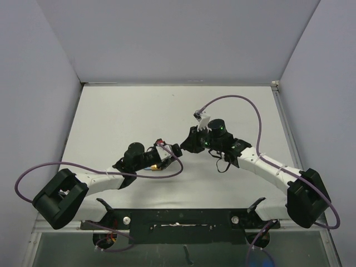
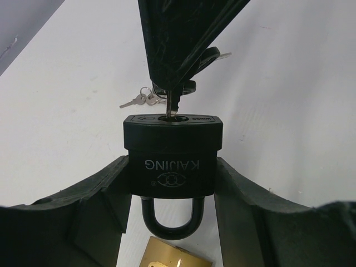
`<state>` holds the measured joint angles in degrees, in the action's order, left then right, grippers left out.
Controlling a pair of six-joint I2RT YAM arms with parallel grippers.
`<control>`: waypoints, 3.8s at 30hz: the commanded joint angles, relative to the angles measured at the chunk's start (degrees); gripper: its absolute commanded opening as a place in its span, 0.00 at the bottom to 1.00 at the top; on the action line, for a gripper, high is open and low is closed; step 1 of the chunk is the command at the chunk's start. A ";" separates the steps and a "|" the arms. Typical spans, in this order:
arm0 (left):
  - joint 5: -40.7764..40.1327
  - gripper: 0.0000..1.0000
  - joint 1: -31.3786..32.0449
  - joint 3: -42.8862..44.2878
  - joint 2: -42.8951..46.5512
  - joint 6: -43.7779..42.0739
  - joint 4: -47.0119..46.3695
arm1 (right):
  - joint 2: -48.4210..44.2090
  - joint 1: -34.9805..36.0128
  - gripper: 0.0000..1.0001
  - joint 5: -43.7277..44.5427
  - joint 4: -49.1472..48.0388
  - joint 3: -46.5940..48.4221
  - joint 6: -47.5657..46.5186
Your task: Unlock with the key
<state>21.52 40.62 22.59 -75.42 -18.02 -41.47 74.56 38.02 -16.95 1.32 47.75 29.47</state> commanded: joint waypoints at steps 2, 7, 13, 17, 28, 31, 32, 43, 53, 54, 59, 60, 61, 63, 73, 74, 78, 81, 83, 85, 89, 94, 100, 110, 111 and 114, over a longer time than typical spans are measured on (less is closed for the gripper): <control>12.24 0.00 1.74 4.70 3.22 1.37 -20.67 | 2.41 0.77 0.00 2.22 0.45 1.20 -1.54; 10.65 0.00 1.68 4.77 4.08 0.97 -20.02 | 2.62 0.76 0.00 1.67 -0.42 -0.24 -2.86; 7.12 0.00 1.65 5.99 4.34 1.16 -20.24 | 3.87 0.87 0.00 0.57 -0.74 -0.13 -1.57; 5.57 0.00 1.74 6.51 3.62 2.36 -21.01 | 3.63 0.84 0.00 1.08 -1.14 -0.54 -0.36; 1.24 0.00 1.74 6.25 3.49 3.90 -21.86 | 3.98 0.87 0.00 1.50 -0.96 -0.28 0.49; -1.39 0.00 1.72 5.92 3.86 5.66 -22.40 | 3.13 0.88 0.06 2.62 -0.84 -1.20 1.31; -1.62 0.00 1.72 5.77 3.87 5.79 -22.61 | 2.87 0.88 0.10 2.89 -1.06 -1.58 1.37; -1.50 0.00 1.74 4.39 3.44 6.43 -22.58 | -1.29 0.28 0.30 6.44 -2.28 -2.65 2.13; -1.92 0.00 1.74 2.22 3.52 6.68 -23.48 | -5.61 -1.81 0.40 5.58 -3.09 -4.04 2.58; -1.85 0.00 1.74 2.03 3.59 6.73 -23.52 | -5.92 -2.06 0.40 5.53 -3.18 -4.25 2.71; -1.65 0.00 1.76 1.26 3.82 7.12 -23.89 | -7.53 -3.93 0.41 4.03 -4.75 -5.86 4.37; -1.66 0.00 1.74 1.11 3.87 7.12 -23.91 | -7.77 -4.44 0.41 3.58 -5.69 -6.33 4.75; -1.73 0.00 1.74 1.01 3.79 7.05 -23.92 | -8.11 -4.94 0.41 3.13 -6.52 -6.93 5.14; -1.83 0.00 1.74 1.05 3.66 7.01 -23.79 | -8.34 -6.04 0.41 1.92 -7.54 -7.39 5.87; -2.18 0.00 1.75 -0.75 1.95 7.47 -27.02 | -9.69 -7.95 0.41 0.69 -9.32 -8.38 7.13; -2.14 0.00 1.74 -1.24 1.56 7.41 -28.36 | -9.58 -8.06 0.41 0.69 -9.46 -8.37 7.09; -1.28 0.00 1.74 -3.00 -1.24 6.68 -35.52 | -9.40 -8.33 0.41 0.44 -9.96 -8.46 7.55; -0.87 0.00 1.74 -4.01 -4.12 6.93 -40.45 | -9.89 -8.71 0.40 0.44 -10.66 -8.90 8.22; -0.90 0.00 1.75 -3.94 -5.23 7.41 -41.17 | -10.60 -9.26 0.40 0.07 -11.57 -9.55 8.86; -0.71 0.00 1.74 -3.75 -5.92 7.72 -41.00 | -11.20 -9.68 0.40 -0.37 -12.34 -10.03 9.33; -0.88 0.00 1.74 -3.61 -6.90 7.69 -41.50 | -10.86 -10.20 0.39 -1.55 -12.17 -9.63 8.96; -1.08 0.00 1.74 -3.39 -7.02 7.69 -41.46 | -9.57 -10.26 0.38 -4.02 -13.35 -9.55 9.15; -1.10 0.00 1.74 -3.08 -7.11 7.65 -40.97 | -8.69 -10.25 0.32 -5.91 -15.04 -9.87 9.64; -0.88 0.00 1.74 -2.08 -7.63 7.76 -40.97 | -6.72 -10.25 0.23 -8.04 -16.76 -9.60 10.17; -0.89 0.00 1.74 -1.96 -7.70 7.74 -40.97 | -6.64 -10.28 0.22 -8.17 -16.84 -9.60 10.19; -0.80 0.00 1.74 -1.70 -8.02 7.74 -41.05 | -6.09 -10.31 0.22 -8.65 -17.14 -9.56 10.32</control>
<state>20.53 42.54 17.67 -83.50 -10.85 -71.22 67.66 28.10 -24.53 -12.43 37.58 39.62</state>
